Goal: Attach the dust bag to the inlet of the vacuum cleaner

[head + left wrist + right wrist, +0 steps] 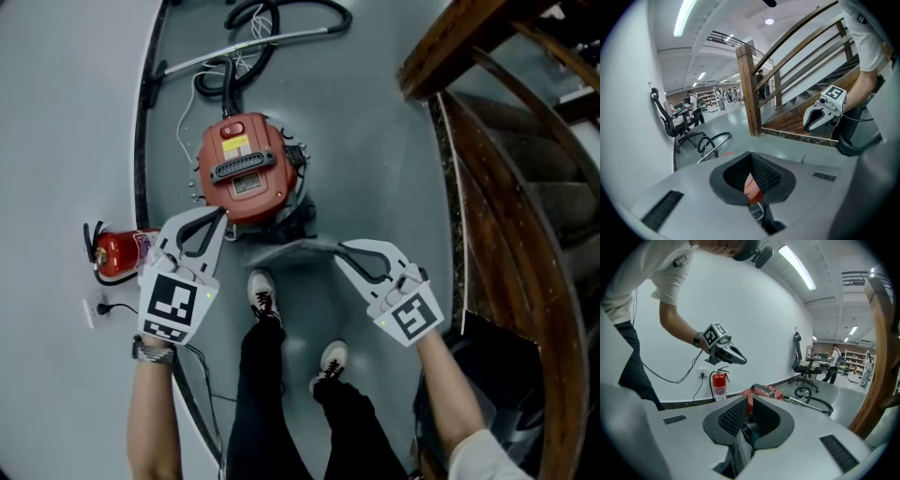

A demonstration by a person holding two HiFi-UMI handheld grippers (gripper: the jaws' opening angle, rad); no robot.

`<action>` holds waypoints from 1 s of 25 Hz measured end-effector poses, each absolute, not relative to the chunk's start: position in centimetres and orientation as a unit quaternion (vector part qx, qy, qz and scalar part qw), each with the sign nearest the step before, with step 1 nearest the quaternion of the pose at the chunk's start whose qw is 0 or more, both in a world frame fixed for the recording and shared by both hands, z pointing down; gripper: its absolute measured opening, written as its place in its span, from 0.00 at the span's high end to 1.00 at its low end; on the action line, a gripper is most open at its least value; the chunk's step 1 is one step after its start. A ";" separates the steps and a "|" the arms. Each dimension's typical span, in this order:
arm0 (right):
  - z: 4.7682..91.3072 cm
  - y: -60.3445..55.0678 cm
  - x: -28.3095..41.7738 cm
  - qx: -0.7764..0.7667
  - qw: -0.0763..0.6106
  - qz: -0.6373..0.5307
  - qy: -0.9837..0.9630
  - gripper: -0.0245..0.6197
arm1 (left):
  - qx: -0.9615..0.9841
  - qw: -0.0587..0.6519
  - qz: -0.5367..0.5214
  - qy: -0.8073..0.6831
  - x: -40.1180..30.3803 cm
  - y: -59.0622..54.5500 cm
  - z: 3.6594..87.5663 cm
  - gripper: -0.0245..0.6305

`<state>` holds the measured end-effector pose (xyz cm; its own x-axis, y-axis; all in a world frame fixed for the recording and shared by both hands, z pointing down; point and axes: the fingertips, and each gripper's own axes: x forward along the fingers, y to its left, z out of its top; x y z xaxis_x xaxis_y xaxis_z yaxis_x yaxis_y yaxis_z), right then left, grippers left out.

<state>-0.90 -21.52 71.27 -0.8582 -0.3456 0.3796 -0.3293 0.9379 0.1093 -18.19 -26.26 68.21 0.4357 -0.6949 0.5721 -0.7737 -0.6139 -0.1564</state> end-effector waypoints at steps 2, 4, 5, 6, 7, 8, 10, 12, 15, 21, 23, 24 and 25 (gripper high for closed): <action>69.3 -21.4 -0.5 0.188 0.196 -0.021 -0.962 0.89 | 0.845 0.066 0.291 -0.444 -17.6 -25.4 66.3 0.96; 66.9 -21.3 -0.1 0.200 0.185 -0.021 -0.962 0.90 | 0.844 0.065 0.283 -0.451 -17.1 -24.4 64.5 0.96; 65.7 -21.2 0.1 0.205 0.179 -0.021 -0.962 0.90 | 0.843 0.064 0.279 -0.455 -16.9 -23.9 63.5 0.96; 64.3 -21.0 0.2 0.210 0.174 -0.021 -0.962 0.90 | 0.843 0.063 0.275 -0.458 -16.7 -23.3 62.5 0.96; 62.9 -20.9 0.4 0.215 0.168 -0.021 -0.962 0.90 | 0.842 0.062 0.272 -0.463 -16.4 -22.8 61.4 0.96; 61.4 -20.9 0.6 0.220 0.161 -0.023 -0.962 0.91 | 0.840 0.060 0.267 -0.467 -16.2 -22.4 60.2 0.96; 58.2 -20.8 1.1 0.234 0.149 -0.019 -0.961 0.91 | 0.838 0.058 0.256 -0.479 -15.7 -21.5 57.8 0.96; 54.9 -20.7 1.9 0.251 0.143 -0.001 -0.957 0.92 | 0.833 0.059 0.242 -0.493 -15.3 -20.6 55.1 0.96; 49.2 -20.6 3.0 0.273 0.137 0.006 -0.952 0.92 | 0.827 0.058 0.222 -0.513 -14.9 -19.3 50.2 0.96; 37.2 -19.9 4.6 0.296 0.106 -0.025 -0.949 0.92 | 0.817 0.053 0.168 -0.549 -14.2 -17.0 39.6 0.96; 34.1 -19.4 5.0 0.302 0.097 -0.033 -0.948 0.92 | 0.813 0.046 0.155 -0.559 -14.0 -16.4 36.5 0.96; 32.8 -19.1 5.2 0.306 0.095 -0.033 -0.947 0.92 | 0.811 0.043 0.150 -0.563 -13.8 -16.0 35.1 0.96; 31.7 -18.8 5.4 0.310 0.094 -0.032 -0.946 0.92 | 0.810 0.039 0.146 -0.567 -13.6 -15.7 33.8 0.96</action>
